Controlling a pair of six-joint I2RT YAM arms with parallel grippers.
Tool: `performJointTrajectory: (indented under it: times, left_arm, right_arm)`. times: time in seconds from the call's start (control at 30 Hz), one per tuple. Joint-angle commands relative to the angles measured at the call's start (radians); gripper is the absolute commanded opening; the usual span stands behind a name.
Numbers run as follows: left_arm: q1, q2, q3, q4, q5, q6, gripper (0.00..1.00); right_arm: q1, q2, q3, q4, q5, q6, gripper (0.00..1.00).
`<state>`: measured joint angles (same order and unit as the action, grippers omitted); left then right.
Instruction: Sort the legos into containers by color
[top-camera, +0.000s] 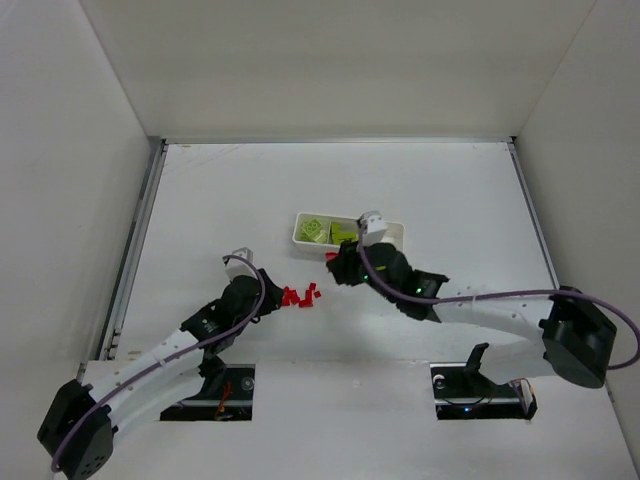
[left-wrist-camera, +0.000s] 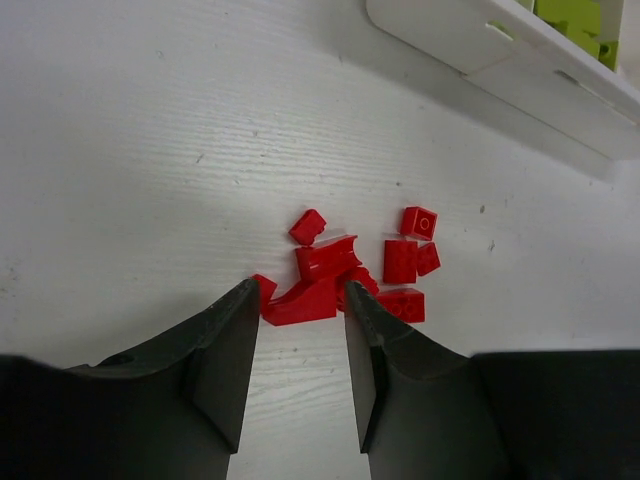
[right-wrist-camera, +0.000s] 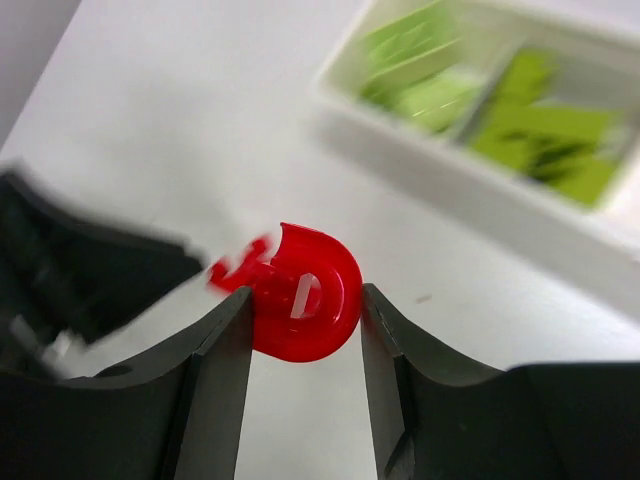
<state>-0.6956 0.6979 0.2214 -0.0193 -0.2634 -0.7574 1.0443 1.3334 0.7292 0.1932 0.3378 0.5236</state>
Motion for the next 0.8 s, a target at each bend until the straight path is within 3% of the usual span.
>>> performJointTrajectory:
  times: [0.0, 0.17, 0.4, 0.47, 0.6, 0.77]
  left_arm:
    - [-0.040, 0.011, 0.024, 0.012, -0.057, 0.003, 0.36]
    - [-0.090, 0.052, 0.041, 0.021, -0.118, 0.035, 0.36]
    - [-0.158, 0.179, 0.088, 0.067, -0.178, 0.084, 0.37]
    - [-0.181, 0.201, 0.098, 0.078, -0.200, 0.093, 0.37]
    - [-0.202, 0.245, 0.122, 0.070, -0.238, 0.127, 0.37]
    - [-0.229, 0.265, 0.133, 0.055, -0.254, 0.132, 0.36]
  right_arm:
    - [-0.144, -0.078, -0.040, 0.023, 0.015, -0.005, 0.41]
    - [-0.332, -0.065, -0.048, 0.020, 0.020, -0.010, 0.41]
    - [-0.430, 0.064, 0.016, 0.029, 0.029, -0.011, 0.42]
    - [-0.447, 0.082, 0.033, 0.022, 0.036, -0.011, 0.46]
    - [-0.445, 0.059, 0.033, 0.031, 0.052, -0.010, 0.68]
    - [-0.412, 0.000, 0.013, 0.018, 0.050, -0.008, 0.71]
